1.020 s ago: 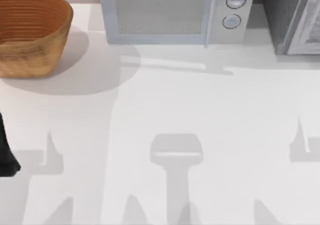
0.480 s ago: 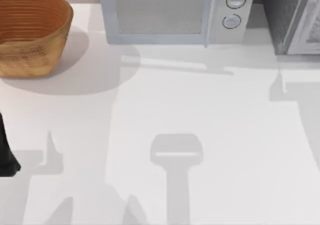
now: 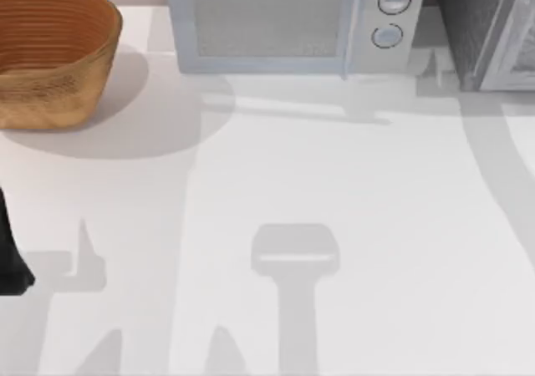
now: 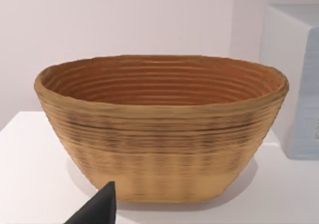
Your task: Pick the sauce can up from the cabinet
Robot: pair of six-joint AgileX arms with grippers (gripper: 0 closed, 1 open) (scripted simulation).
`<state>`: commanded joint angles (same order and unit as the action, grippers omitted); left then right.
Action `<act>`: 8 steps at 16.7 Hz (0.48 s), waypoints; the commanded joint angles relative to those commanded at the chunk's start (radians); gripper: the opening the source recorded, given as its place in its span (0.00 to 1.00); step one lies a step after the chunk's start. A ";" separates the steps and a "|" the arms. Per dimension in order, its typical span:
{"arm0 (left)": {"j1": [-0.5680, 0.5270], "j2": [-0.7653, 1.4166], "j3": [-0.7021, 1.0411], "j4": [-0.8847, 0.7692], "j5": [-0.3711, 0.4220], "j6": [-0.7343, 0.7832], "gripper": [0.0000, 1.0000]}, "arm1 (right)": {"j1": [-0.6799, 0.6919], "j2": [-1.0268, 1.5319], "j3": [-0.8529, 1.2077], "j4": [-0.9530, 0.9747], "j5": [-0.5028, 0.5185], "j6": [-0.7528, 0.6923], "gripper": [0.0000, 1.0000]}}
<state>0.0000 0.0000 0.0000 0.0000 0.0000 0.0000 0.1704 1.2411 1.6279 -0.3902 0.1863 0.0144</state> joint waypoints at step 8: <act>0.000 0.000 0.000 0.000 0.000 0.000 1.00 | 0.014 0.086 0.114 -0.027 0.010 0.001 1.00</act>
<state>0.0000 0.0000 0.0000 0.0000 0.0000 0.0000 0.1846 1.3272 1.7418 -0.4174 0.1967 0.0157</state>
